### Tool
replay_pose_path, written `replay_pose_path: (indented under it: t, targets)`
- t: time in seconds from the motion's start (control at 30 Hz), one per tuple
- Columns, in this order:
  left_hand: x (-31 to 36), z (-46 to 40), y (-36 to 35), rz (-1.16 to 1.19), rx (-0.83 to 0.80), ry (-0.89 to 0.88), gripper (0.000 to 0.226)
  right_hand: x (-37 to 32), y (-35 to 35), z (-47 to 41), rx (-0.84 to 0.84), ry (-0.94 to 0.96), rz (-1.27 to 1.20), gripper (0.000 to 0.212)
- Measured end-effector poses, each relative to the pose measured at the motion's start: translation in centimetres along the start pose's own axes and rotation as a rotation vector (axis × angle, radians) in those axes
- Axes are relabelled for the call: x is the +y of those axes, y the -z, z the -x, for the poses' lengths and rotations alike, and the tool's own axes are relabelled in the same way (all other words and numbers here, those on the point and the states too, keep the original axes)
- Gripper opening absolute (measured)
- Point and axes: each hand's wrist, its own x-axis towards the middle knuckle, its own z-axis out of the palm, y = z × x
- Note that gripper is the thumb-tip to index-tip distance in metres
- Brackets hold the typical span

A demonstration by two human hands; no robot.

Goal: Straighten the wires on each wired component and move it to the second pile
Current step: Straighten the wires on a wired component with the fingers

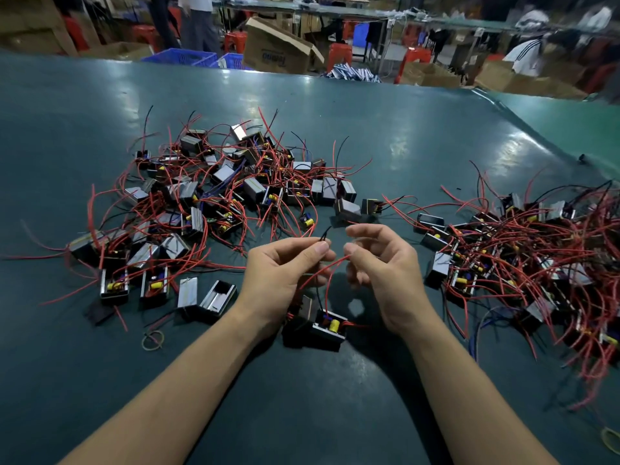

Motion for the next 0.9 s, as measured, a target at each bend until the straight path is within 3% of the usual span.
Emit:
replay_pose_path:
  t: [0.3,0.63,0.8,0.9]
  targets:
    - [0.22,0.10,-0.10,-0.072,-0.082,0.002,0.016,-0.44,-0.21,0.35,-0.069,0.059,0.040,0.001]
    - [0.31,-0.18,0.07,-0.058,-0.052,-0.018,0.021,-0.50,0.05,0.19,-0.057,0.059,0.066,0.003]
    - [0.17,-0.35,0.52,-0.105,-0.034,-0.032,0.011,-0.53,0.39,0.17,-0.017,0.093,0.237,0.005]
    - [0.35,-0.39,0.61,-0.103,-0.060,-0.008,0.015,-0.58,0.55,0.07,-0.002,0.086,0.250,0.006]
